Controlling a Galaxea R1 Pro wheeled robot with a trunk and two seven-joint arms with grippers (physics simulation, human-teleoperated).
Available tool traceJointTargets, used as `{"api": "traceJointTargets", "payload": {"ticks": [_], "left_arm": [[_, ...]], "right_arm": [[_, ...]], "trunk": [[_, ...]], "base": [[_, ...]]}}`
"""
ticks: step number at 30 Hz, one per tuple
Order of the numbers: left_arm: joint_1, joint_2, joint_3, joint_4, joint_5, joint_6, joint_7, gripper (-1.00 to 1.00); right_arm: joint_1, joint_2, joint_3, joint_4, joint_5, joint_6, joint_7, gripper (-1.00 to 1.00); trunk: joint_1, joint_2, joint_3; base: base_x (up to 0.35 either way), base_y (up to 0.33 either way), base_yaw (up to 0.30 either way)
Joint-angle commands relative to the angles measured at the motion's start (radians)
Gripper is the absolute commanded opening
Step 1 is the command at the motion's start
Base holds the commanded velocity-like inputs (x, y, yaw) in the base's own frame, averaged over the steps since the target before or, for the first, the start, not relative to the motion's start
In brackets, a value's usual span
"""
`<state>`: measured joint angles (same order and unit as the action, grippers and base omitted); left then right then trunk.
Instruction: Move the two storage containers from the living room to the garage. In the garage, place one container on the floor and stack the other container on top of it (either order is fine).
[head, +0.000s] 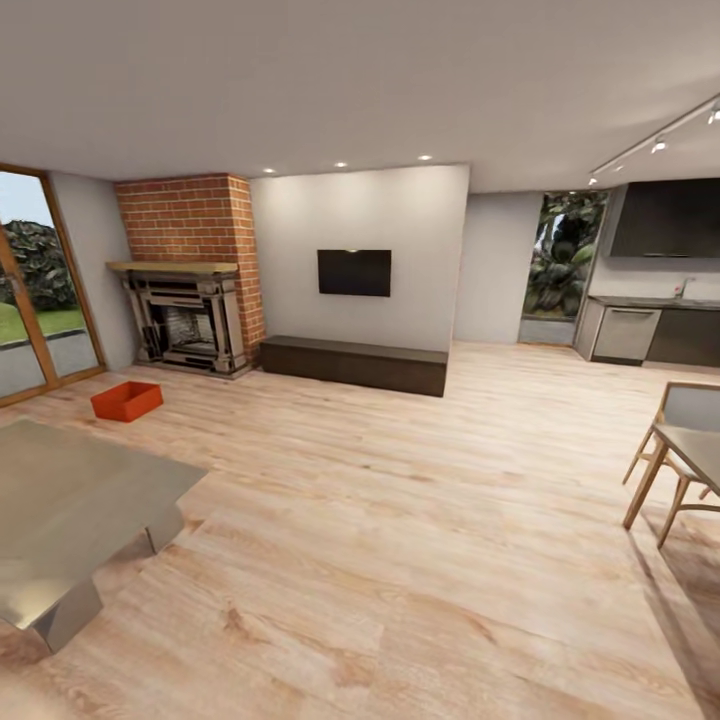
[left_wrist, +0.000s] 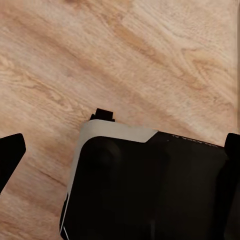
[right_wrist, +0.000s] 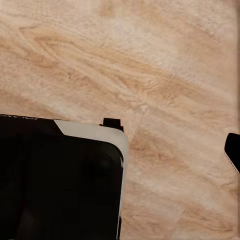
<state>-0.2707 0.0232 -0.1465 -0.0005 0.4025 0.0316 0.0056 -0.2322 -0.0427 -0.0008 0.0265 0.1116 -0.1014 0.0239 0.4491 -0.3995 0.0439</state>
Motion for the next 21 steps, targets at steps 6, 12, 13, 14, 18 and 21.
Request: {"api": "traceJointTargets", "payload": {"ticks": [6, 12, 13, 14, 18, 21], "left_arm": [[0.000, 0.000, -0.008, 0.000, 0.010, 0.002, 0.001, 1.00], [-0.001, 0.000, -0.008, 0.001, 0.010, 0.002, 0.001, 1.00], [-0.001, 0.000, -0.008, 0.001, 0.010, 0.002, 0.001, 1.00], [-0.001, 0.000, -0.008, 0.001, 0.010, 0.002, 0.001, 1.00], [-0.001, 0.000, -0.008, 0.001, 0.010, 0.002, 0.001, 1.00], [-0.001, 0.000, -0.008, 0.001, 0.010, 0.002, 0.001, 1.00]], "right_arm": [[-0.001, -0.001, -0.001, 0.003, 0.008, -0.006, 0.001, 1.00], [-0.001, -0.002, -0.001, 0.003, 0.008, -0.006, 0.001, 1.00], [-0.001, -0.002, -0.001, 0.003, 0.008, -0.006, 0.001, 1.00], [-0.001, -0.002, -0.001, 0.003, 0.008, -0.006, 0.001, 1.00], [-0.001, -0.001, -0.001, 0.003, 0.008, -0.006, 0.001, 1.00], [-0.001, -0.001, -0.001, 0.003, 0.008, -0.006, 0.001, 1.00]], "trunk": [[0.001, -0.001, 0.000], [0.001, -0.001, 0.000], [0.001, -0.001, 0.000], [0.001, -0.001, 0.000], [0.001, -0.001, 0.000], [0.001, -0.001, 0.000]], "base": [[0.321, 0.000, 0.000], [0.321, 0.000, 0.000], [0.321, 0.000, 0.000], [0.321, 0.000, 0.000], [0.321, 0.000, 0.000], [0.321, 0.000, 0.000]]}}
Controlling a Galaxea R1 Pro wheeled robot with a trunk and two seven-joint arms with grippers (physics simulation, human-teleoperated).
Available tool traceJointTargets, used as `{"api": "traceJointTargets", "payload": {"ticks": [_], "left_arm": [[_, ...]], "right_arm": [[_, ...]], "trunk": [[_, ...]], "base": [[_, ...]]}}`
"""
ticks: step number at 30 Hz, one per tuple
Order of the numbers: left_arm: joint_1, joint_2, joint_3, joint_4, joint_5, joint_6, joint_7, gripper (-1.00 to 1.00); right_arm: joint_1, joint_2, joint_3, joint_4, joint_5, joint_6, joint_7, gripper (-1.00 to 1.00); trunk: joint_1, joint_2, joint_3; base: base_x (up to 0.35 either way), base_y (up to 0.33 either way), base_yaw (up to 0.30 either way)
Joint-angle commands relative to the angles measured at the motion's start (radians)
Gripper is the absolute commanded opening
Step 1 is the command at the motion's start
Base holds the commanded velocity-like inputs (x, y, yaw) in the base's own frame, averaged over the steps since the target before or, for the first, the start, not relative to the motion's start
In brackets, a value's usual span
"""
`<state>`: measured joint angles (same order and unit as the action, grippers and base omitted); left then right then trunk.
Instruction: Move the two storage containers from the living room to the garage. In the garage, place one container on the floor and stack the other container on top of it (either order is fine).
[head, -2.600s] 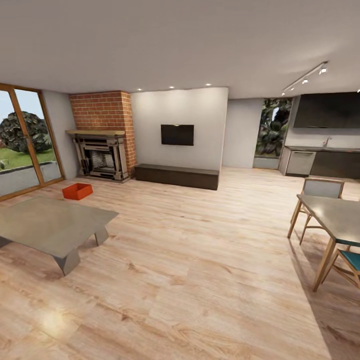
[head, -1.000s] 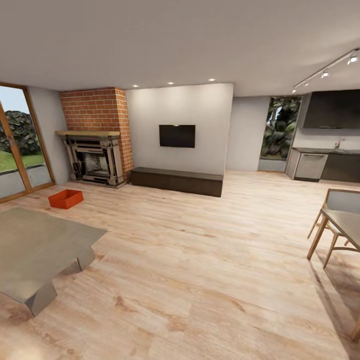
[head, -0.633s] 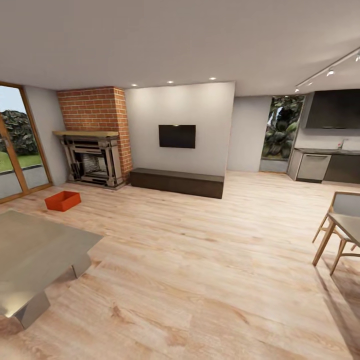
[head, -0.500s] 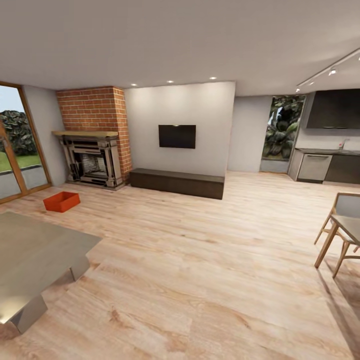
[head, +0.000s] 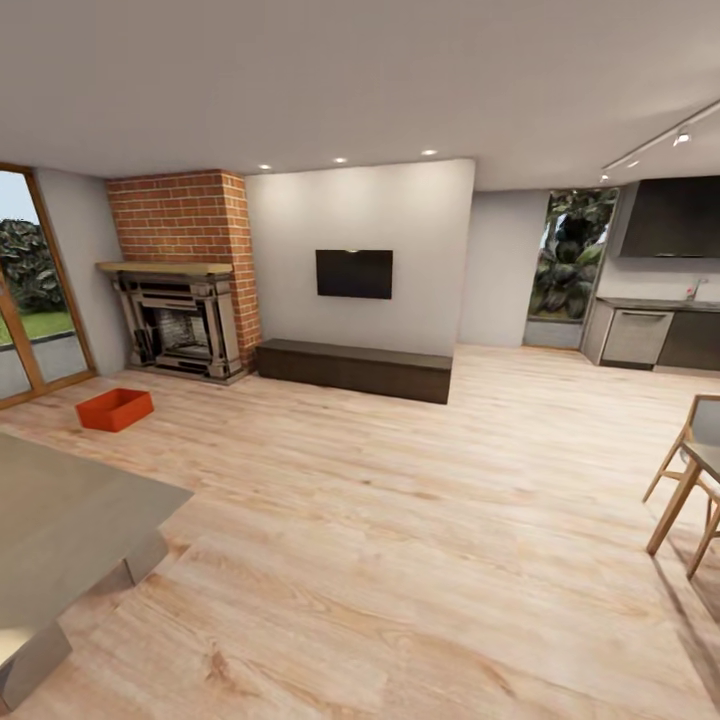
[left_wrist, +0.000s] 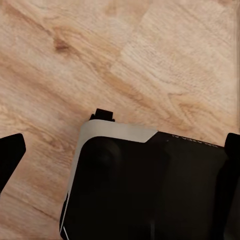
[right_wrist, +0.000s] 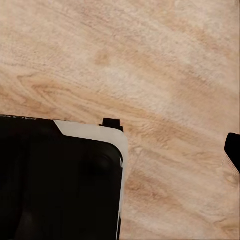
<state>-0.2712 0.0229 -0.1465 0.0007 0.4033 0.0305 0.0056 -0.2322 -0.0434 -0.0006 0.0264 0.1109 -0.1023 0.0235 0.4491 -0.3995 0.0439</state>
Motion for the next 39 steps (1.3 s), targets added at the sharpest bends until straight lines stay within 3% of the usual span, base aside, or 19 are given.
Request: {"api": "traceJointTargets", "payload": {"ticks": [1, 39], "left_arm": [[0.000, 0.000, -0.008, 0.000, 0.009, 0.003, 0.001, 1.00], [0.003, -0.001, -0.008, 0.001, 0.009, -0.002, 0.001, 1.00]], "right_arm": [[-0.001, 0.000, -0.001, 0.003, 0.009, -0.005, 0.001, 1.00], [-0.001, 0.007, -0.008, 0.004, 0.003, -0.006, 0.001, 1.00]], "trunk": [[0.001, -0.001, 0.000], [0.001, -0.001, 0.000]], "base": [[0.321, 0.000, 0.000], [0.321, -0.017, 0.000]]}}
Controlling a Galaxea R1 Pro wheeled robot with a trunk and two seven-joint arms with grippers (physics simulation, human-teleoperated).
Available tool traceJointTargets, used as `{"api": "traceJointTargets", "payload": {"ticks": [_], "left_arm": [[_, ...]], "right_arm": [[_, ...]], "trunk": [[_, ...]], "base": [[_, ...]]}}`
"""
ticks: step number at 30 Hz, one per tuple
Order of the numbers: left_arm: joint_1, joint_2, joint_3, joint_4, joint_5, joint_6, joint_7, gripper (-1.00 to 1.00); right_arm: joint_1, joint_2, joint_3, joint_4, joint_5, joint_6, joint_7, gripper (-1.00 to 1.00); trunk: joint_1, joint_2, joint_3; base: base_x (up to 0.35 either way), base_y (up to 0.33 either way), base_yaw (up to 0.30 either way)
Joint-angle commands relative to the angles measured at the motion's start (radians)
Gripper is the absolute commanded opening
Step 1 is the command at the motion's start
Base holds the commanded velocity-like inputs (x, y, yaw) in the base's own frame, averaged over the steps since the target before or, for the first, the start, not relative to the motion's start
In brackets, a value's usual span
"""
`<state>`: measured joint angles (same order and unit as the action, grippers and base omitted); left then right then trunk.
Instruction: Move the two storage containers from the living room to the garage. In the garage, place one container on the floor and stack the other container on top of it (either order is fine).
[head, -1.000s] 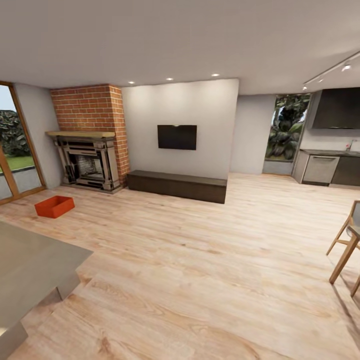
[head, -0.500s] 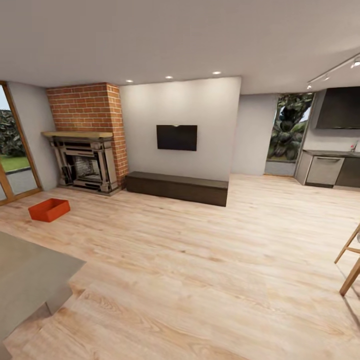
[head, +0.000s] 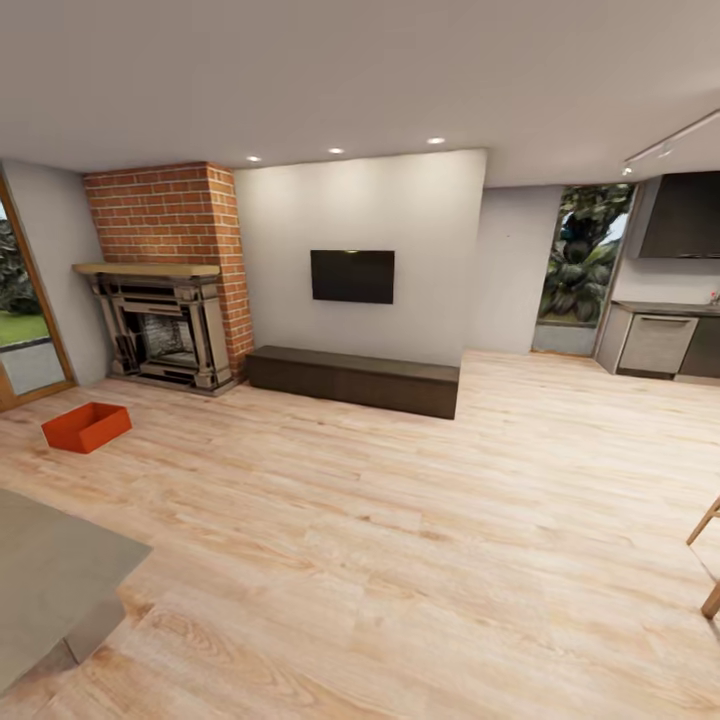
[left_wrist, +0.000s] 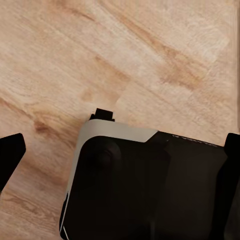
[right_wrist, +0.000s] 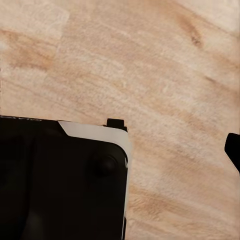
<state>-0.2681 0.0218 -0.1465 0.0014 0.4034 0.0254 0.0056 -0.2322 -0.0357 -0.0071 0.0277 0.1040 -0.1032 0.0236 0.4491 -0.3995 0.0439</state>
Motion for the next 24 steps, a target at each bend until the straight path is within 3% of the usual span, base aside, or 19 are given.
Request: {"api": "traceJointTargets", "payload": {"ticks": [1, 24], "left_arm": [[0.000, 0.000, -0.008, 0.000, 0.009, 0.002, 0.001, 1.00], [0.000, 0.000, -0.008, 0.000, 0.009, 0.002, 0.001, 1.00]], "right_arm": [[-0.001, 0.002, -0.002, 0.003, 0.009, -0.005, 0.001, 1.00], [-0.001, -0.006, 0.002, 0.003, 0.013, 0.000, 0.002, 1.00]], "trunk": [[0.001, -0.001, 0.000], [0.001, -0.001, 0.000]], "base": [[0.322, 0.000, 0.000], [0.323, 0.000, 0.000]]}}
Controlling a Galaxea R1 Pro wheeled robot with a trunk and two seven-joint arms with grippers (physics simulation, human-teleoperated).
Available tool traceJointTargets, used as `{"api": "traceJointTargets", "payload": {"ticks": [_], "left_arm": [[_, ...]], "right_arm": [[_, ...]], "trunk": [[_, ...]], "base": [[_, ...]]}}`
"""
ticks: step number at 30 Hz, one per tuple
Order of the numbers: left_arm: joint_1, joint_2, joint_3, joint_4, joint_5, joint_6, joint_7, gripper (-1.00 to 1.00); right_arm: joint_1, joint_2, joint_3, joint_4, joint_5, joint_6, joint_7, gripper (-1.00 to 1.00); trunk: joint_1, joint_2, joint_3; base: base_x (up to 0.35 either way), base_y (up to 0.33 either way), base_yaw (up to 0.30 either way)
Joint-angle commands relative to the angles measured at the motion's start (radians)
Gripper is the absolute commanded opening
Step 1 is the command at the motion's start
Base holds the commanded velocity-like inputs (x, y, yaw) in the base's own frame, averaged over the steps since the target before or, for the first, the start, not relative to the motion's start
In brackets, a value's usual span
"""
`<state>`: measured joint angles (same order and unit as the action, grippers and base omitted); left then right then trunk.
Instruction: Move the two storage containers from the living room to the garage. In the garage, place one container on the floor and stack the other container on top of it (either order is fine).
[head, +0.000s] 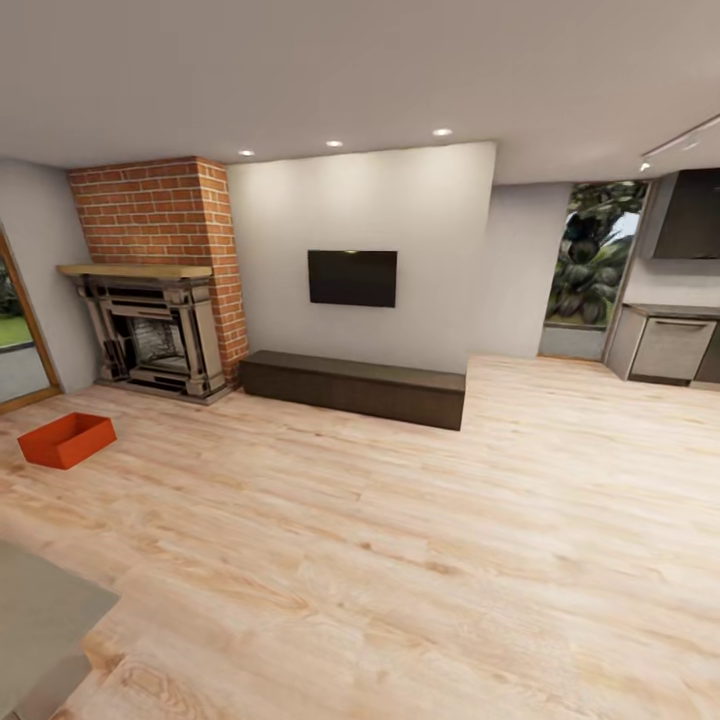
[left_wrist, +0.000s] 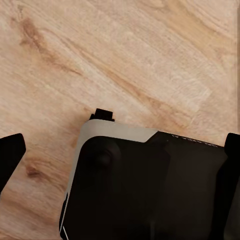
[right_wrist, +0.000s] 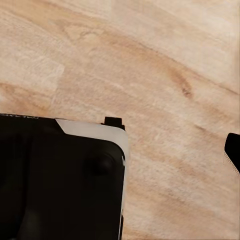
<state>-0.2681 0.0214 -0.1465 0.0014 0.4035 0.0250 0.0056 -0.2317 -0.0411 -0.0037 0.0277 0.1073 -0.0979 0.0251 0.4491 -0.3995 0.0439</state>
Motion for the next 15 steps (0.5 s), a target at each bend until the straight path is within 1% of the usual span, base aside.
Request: {"api": "traceJointTargets", "payload": {"ticks": [1, 9, 15], "left_arm": [[0.000, 0.000, -0.008, 0.000, 0.009, 0.003, 0.001, 1.00], [0.000, 0.000, -0.008, 0.000, 0.009, 0.003, 0.001, 1.00], [0.000, 0.000, -0.008, 0.000, 0.009, 0.003, 0.001, 1.00]], "right_arm": [[-0.001, -0.001, -0.001, 0.003, 0.009, -0.005, 0.001, 1.00], [-0.001, 0.001, -0.003, 0.003, 0.008, -0.007, 0.001, 1.00], [-0.001, 0.010, -0.007, 0.003, 0.003, -0.012, 0.000, 1.00]], "trunk": [[0.001, -0.001, 0.000], [0.001, -0.001, 0.000], [0.001, -0.001, 0.000]], "base": [[0.323, 0.000, 0.000], [0.323, 0.000, 0.000], [0.323, 0.000, 0.000]]}}
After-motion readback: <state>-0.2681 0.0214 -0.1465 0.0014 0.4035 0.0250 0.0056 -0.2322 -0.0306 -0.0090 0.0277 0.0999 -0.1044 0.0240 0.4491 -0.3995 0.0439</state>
